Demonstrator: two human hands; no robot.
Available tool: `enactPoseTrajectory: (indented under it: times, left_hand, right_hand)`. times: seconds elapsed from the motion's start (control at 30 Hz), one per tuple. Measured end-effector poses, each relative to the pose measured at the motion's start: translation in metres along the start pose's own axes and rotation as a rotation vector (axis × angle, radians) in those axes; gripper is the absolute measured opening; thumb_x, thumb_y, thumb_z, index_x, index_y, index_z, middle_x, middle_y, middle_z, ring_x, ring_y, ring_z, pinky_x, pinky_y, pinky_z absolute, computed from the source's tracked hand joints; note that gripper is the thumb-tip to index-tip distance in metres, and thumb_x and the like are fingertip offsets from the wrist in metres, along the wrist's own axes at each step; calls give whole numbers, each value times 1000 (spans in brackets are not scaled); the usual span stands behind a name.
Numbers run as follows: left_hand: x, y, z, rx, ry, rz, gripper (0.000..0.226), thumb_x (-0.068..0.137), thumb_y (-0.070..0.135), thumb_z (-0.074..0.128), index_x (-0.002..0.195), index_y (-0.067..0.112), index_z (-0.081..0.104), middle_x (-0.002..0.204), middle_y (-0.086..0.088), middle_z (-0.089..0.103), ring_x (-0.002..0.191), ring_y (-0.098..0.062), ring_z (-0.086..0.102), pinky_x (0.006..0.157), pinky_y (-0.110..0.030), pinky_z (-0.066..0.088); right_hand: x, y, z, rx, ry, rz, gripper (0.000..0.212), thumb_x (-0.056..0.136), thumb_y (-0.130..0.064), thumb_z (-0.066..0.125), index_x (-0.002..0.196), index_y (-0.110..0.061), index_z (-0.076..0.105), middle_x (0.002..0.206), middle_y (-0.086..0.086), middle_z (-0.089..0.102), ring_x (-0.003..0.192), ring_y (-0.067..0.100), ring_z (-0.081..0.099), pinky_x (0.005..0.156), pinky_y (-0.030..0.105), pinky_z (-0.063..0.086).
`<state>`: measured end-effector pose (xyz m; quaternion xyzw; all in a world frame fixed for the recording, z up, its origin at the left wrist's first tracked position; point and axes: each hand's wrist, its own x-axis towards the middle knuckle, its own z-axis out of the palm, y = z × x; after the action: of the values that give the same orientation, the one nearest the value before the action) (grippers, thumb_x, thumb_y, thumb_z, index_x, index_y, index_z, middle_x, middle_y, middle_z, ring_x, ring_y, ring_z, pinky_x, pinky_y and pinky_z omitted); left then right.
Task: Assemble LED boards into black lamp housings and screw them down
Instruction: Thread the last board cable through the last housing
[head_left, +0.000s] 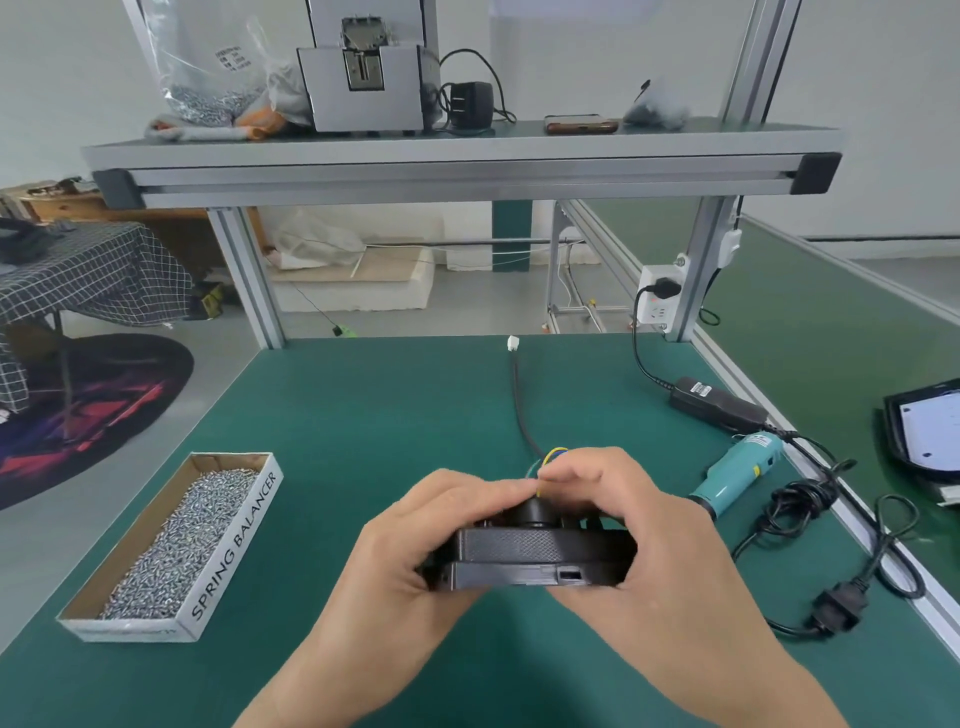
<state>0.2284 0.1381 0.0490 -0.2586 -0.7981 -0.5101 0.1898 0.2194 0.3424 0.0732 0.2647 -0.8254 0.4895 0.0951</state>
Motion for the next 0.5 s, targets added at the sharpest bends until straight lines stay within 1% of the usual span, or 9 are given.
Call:
enactPoseTrajectory:
  times: [0.07, 0.13, 0.17, 0.23, 0.27, 0.3, 0.37, 0.4, 0.5]
  left_hand:
    - [0, 1, -1, -57, 19, -3, 50, 83, 5, 74, 123, 34, 69, 114, 10, 67, 106, -16, 66, 87, -16, 49]
    - [-1, 1, -2, -98, 33, -7, 47, 84, 8, 75, 122, 36, 69, 114, 10, 68, 106, -16, 67, 87, -19, 52]
    - [-1, 0, -1, -121, 41, -33, 46, 84, 12, 74, 122, 37, 69, 113, 9, 69, 104, -15, 67, 86, -23, 54]
    - [-2, 1, 0, -203, 47, -121, 44, 82, 20, 74, 122, 39, 69, 110, 7, 70, 100, -14, 68, 84, -31, 59]
    - [-2, 2, 0, -221, 48, -138, 43, 81, 21, 74, 120, 39, 70, 108, 6, 71, 98, -14, 69, 83, -31, 59]
    - [-2, 2, 0, -200, 52, -125, 42, 80, 20, 75, 118, 38, 71, 107, 6, 72, 97, -15, 69, 82, -28, 58]
    - [0, 4, 0, -164, 48, -84, 43, 79, 13, 77, 113, 38, 71, 107, 5, 73, 96, -16, 70, 80, -22, 55]
    - [0, 5, 0, -171, 49, -70, 44, 78, 11, 77, 113, 38, 71, 108, 6, 74, 96, -16, 71, 80, -21, 55]
    - [1, 4, 2, -195, 54, -42, 40, 80, 16, 76, 113, 38, 71, 107, 5, 74, 94, -18, 71, 80, -23, 55]
  right_hand:
    - [-1, 3, -2, 85, 38, -24, 49, 68, -12, 75, 107, -38, 61, 107, -17, 72, 103, 8, 69, 80, 13, 51]
    - [-2, 5, 1, 123, 53, -39, 45, 70, -10, 76, 104, -35, 64, 105, -12, 73, 99, 14, 70, 79, 19, 55]
    - [-2, 6, 3, 133, 53, -47, 44, 71, -9, 76, 105, -35, 64, 106, -11, 72, 100, 15, 70, 80, 19, 54]
    - [-3, 6, 6, 101, 63, -94, 45, 73, -5, 74, 108, -33, 67, 106, -11, 70, 101, 14, 68, 82, 15, 50]
    - [-3, 6, 7, 78, 70, -131, 45, 72, -2, 72, 108, -29, 67, 105, -10, 68, 101, 14, 67, 83, 14, 49]
    - [-3, 5, 8, 69, 79, -166, 44, 72, 1, 70, 107, -25, 68, 104, -10, 67, 99, 14, 66, 82, 15, 48]
    - [-2, 7, 8, 59, 105, -239, 41, 70, 7, 69, 105, -17, 68, 100, -10, 64, 97, 16, 64, 81, 18, 48]
    - [-2, 8, 8, 43, 121, -277, 39, 70, 8, 69, 103, -13, 69, 99, -10, 63, 95, 15, 63, 81, 18, 47]
    - [0, 14, 9, 21, 144, -339, 38, 69, 12, 73, 103, -5, 71, 95, -6, 64, 92, 13, 63, 81, 18, 47]
